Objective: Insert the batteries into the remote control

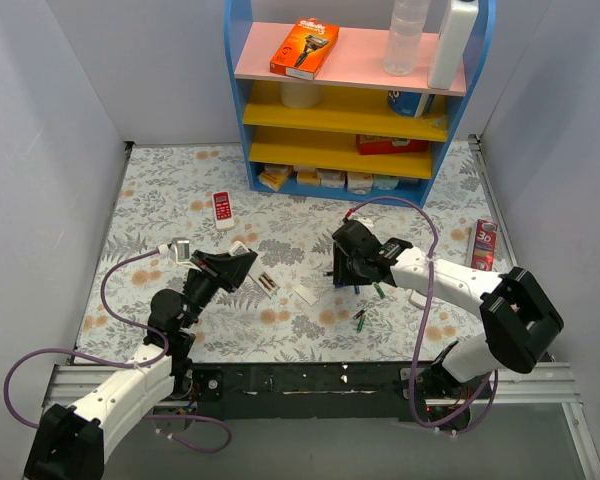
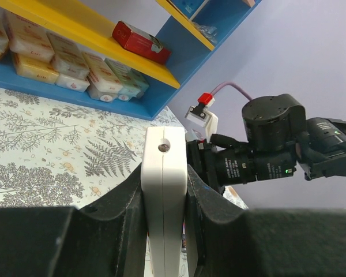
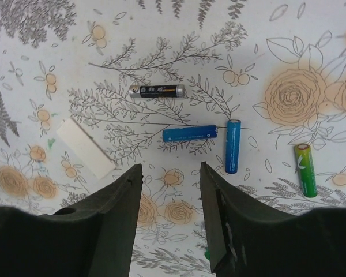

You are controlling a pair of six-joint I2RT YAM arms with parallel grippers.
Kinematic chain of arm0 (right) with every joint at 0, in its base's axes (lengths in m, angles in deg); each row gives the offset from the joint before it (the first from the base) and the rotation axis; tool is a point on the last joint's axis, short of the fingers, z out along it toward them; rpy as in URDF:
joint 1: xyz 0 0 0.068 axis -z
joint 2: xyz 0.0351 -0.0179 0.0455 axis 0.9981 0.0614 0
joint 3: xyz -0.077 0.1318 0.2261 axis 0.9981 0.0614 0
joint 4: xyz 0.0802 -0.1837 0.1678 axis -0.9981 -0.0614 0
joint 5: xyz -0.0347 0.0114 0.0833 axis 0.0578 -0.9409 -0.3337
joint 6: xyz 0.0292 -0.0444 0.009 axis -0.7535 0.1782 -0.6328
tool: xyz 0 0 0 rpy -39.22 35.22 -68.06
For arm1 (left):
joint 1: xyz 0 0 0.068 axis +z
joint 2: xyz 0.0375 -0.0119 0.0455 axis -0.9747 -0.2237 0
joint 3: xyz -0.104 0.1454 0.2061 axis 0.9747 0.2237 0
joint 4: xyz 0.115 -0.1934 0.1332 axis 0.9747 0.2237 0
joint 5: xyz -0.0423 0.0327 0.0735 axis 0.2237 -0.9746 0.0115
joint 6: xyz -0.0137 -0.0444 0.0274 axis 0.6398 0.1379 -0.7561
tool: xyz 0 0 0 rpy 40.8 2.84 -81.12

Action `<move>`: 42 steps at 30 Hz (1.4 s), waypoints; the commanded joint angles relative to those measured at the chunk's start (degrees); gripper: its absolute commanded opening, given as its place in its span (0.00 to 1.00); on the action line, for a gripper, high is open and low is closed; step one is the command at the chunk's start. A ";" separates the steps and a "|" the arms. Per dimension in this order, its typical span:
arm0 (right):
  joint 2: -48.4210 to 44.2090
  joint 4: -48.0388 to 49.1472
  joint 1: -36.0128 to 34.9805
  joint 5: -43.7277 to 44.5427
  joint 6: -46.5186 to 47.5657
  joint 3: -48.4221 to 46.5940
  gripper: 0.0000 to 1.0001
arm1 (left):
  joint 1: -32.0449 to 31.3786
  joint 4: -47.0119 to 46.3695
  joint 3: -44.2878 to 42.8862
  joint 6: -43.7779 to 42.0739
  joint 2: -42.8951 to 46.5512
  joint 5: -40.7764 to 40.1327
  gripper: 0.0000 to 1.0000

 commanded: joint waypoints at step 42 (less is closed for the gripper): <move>11.96 -7.04 -2.72 17.78 -17.48 -10.03 0.49 | -0.69 0.47 5.73 -0.52 1.60 -1.40 0.00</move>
